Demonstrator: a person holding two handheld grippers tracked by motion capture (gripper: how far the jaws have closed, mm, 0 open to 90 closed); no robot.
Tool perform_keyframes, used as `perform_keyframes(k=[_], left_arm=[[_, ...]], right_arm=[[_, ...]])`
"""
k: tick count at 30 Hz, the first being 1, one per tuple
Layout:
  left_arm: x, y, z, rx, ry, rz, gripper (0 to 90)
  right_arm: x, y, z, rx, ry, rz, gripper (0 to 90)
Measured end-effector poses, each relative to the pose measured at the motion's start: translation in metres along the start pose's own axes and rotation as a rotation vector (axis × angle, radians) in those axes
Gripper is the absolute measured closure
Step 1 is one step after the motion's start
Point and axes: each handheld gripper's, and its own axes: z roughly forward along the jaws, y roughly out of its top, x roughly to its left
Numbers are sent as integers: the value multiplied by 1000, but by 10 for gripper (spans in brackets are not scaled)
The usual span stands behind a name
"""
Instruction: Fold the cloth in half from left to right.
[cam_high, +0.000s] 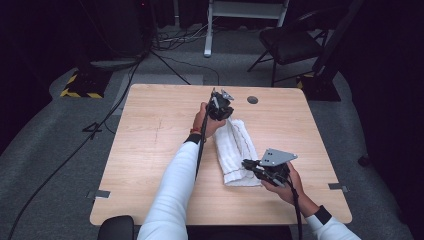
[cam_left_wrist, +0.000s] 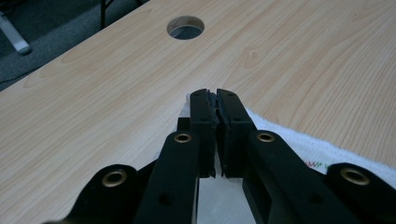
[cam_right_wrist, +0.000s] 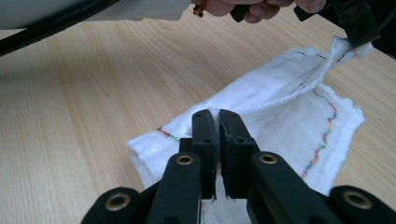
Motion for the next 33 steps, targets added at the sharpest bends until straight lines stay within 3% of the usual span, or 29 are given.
perform_keyframes(k=[16,20,22,26,29,33], left_arm=[[-25,9,30,38,-2,37,850],[-29,8,33,25,12,-4,727],[-31,6,32,26,27,0,628],[-27,1,19,6,35,-11,494],[-28,-4,4,7,51,17,418],[-32,-17,-22,-7,6,43,362]], right_arm=[[-9,-24,-13,59,-26,29,858],[-8,-33,-10,110,-19,30,843],[-7,-38,-8,134,-3,27,837],[-4,-44,-7,172,19,25,788],[-4,-47,-10,184,8,33,730],[-8,-52,-17,186,-4,68,675]])
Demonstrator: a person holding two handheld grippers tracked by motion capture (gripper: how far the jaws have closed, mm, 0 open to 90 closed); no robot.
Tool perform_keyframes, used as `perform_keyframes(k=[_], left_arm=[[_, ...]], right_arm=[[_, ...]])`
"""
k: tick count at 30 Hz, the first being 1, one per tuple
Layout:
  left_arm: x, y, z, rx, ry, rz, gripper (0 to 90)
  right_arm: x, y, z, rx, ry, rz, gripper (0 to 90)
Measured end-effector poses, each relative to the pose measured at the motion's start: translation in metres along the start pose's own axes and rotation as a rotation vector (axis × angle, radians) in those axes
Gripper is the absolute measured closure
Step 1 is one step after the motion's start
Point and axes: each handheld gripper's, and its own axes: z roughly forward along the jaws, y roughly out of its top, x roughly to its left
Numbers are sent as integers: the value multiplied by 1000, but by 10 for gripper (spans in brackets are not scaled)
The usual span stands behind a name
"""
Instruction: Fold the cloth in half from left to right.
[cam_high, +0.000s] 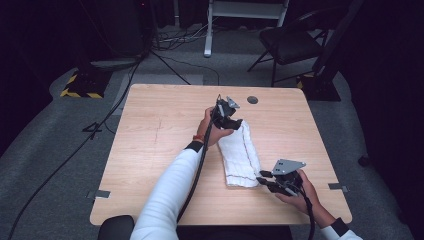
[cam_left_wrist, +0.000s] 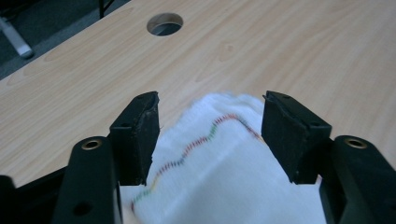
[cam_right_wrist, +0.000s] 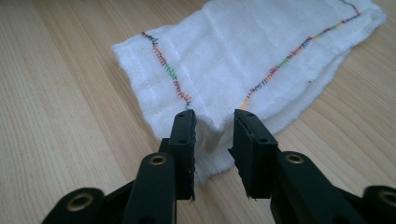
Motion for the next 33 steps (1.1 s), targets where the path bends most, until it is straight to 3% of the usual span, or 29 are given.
perform_keyframes(k=[2,4,6,8,11,13,19,25,28,33], left_arm=[[-6,-10,-15,-11,-48,13,327],[-14,-21,-29,-6,-61,51,319],[-22,-33,-42,-4,-99,75,300],[-31,-43,-52,-5,-114,73,287],[-47,-60,-62,1,-139,94,260],[-57,-72,-64,20,-158,109,259],[-73,-94,-61,103,-152,181,250],[-78,-105,-55,140,-163,187,267],[-80,-108,-53,156,-158,198,274],[-81,-113,-54,153,-161,174,296]], right_arm=[[-2,-3,-3,2,-7,15,656],[-6,-6,-7,0,-12,29,620],[-11,-7,-11,-8,-5,51,575],[-15,-6,-14,-15,-21,63,518],[-19,-3,-17,-29,-44,36,484],[-24,-3,-17,-38,-49,54,467],[-38,-3,-4,-34,-62,70,448],[-50,0,15,-12,-55,63,450],[-51,1,21,0,-43,61,450],[-47,-1,26,10,-11,49,450]])
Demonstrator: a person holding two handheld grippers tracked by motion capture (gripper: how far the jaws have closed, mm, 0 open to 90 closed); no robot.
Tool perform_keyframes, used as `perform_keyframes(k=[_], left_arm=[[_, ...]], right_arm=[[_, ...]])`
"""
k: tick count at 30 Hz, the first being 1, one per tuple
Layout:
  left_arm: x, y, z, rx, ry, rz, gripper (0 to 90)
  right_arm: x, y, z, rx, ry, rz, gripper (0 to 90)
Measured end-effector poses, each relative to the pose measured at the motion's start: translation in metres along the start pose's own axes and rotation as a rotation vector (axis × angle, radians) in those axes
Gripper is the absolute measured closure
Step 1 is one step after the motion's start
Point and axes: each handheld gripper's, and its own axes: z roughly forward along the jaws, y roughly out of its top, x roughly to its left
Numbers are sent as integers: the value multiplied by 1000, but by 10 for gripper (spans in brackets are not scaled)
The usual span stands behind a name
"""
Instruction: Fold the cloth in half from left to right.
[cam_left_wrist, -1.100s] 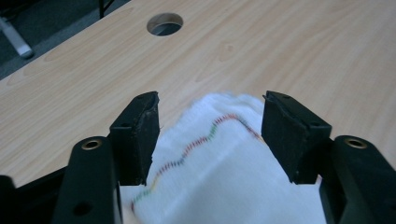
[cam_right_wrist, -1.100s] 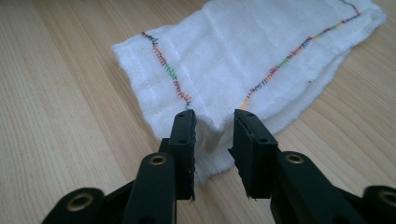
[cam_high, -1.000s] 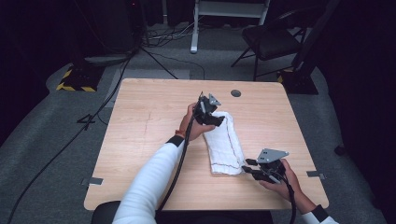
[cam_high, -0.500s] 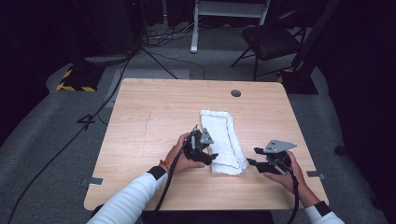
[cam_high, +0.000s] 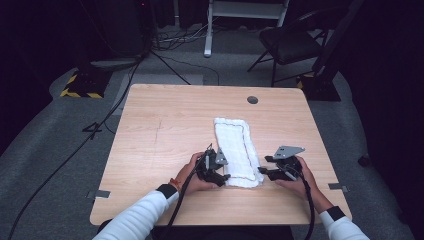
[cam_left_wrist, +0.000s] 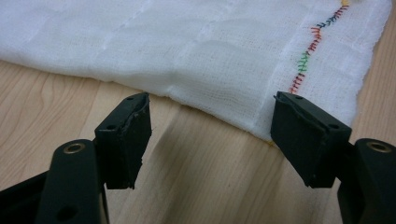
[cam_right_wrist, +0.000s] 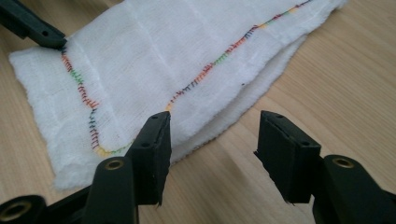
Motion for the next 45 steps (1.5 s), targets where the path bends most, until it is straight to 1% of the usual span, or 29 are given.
perform_keyframes(k=[2,3,5,7,8,9,12,13,16,18,19,20,21,23,24,27,29,30,31,33,35,36,38,39,41,43,45], left_arm=[[-3,-2,-2,0,4,20,334],[-4,-2,-3,-5,9,25,342],[-6,-4,-5,-2,7,27,363],[-7,-7,-7,3,-13,13,364],[-6,-8,-8,15,-30,10,364],[-6,-10,-8,23,-38,12,364],[-6,-17,-12,22,-78,-4,354],[-8,-18,-13,24,-80,-7,350],[-12,-20,-15,20,-70,8,337],[-13,-20,-15,20,-67,11,330],[-13,-20,-14,17,-72,1,303],[-12,-21,-13,15,-86,-11,285],[-11,-21,-13,9,-95,-19,283],[-13,-21,-12,6,-99,-7,258],[-14,-21,-12,7,-104,6,247],[-19,-19,-11,5,-114,19,250],[-21,-18,-9,-3,-116,14,256],[-22,-17,-8,-6,-116,21,260],[-22,-17,-8,-7,-117,17,275],[-23,-16,-7,-14,-118,21,323],[-23,-15,-7,-16,-118,18,329],[-22,-15,-7,-18,-121,22,350],[-22,-14,-8,-18,-123,26,407],[-22,-14,-7,-26,-132,36,470],[-21,-14,-7,-32,-145,47,533],[-19,-14,-8,-29,-149,54,591],[-19,-14,-10,-23,-150,63,672]], right_arm=[[2,-1,1,-1,19,1,453],[4,-1,2,3,26,-4,454],[6,-2,3,5,35,-10,458],[9,-2,4,16,39,-22,461],[11,-2,5,19,41,-22,463],[12,-3,5,21,42,-27,466],[18,-3,7,31,42,-37,479],[19,-3,8,32,42,-40,484],[21,-3,8,35,34,-46,493],[23,-3,8,37,32,-50,503],[23,-3,7,37,27,-51,502],[24,-3,7,42,23,-53,500],[24,-3,7,47,22,-56,497],[24,-4,6,50,17,-55,488],[24,-5,5,48,17,-53,487],[25,-7,2,48,22,-47,481],[26,-8,-2,45,28,-52,473],[27,-9,-4,39,29,-55,471],[28,-9,-6,31,37,-54,469],[31,-11,-11,20,55,-66,464],[34,-13,-15,14,72,-76,463],[35,-14,-17,9,82,-83,462],[38,-16,-18,6,100,-89,461],[39,-16,-18,8,108,-94,463],[41,-15,-16,11,111,-105,471],[42,-15,-14,13,120,-109,478],[44,-15,-12,21,125,-116,482]])
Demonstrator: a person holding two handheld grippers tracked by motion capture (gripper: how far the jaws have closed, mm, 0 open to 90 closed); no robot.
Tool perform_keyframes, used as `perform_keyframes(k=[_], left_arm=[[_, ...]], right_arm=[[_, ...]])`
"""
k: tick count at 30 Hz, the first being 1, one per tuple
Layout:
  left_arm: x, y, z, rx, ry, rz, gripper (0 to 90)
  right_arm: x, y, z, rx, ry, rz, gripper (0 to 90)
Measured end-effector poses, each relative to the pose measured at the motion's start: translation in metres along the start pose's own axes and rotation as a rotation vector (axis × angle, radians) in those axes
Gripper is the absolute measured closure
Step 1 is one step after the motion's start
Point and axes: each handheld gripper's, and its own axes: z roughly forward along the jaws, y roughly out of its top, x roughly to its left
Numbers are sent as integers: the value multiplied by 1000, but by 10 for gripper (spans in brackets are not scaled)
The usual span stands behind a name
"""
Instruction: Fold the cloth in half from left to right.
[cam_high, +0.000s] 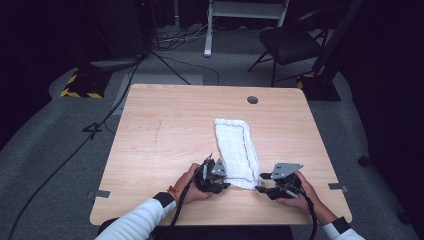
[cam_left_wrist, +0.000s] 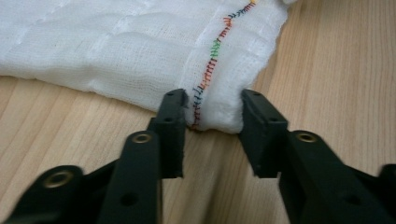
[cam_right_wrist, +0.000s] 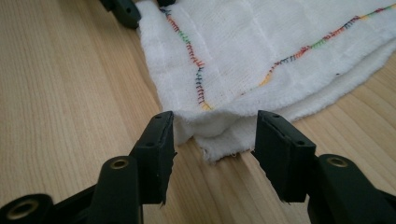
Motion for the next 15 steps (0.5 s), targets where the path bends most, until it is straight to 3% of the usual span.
perform_keyframes(k=[3,7,15], left_arm=[[0,-1,-2,5,-7,13,770],[0,-4,-5,13,-14,19,816],[-9,-11,-14,29,-5,24,827]], right_arm=[[2,0,3,13,7,-8,486],[2,1,5,22,0,-8,493],[1,2,1,5,7,-8,492]])
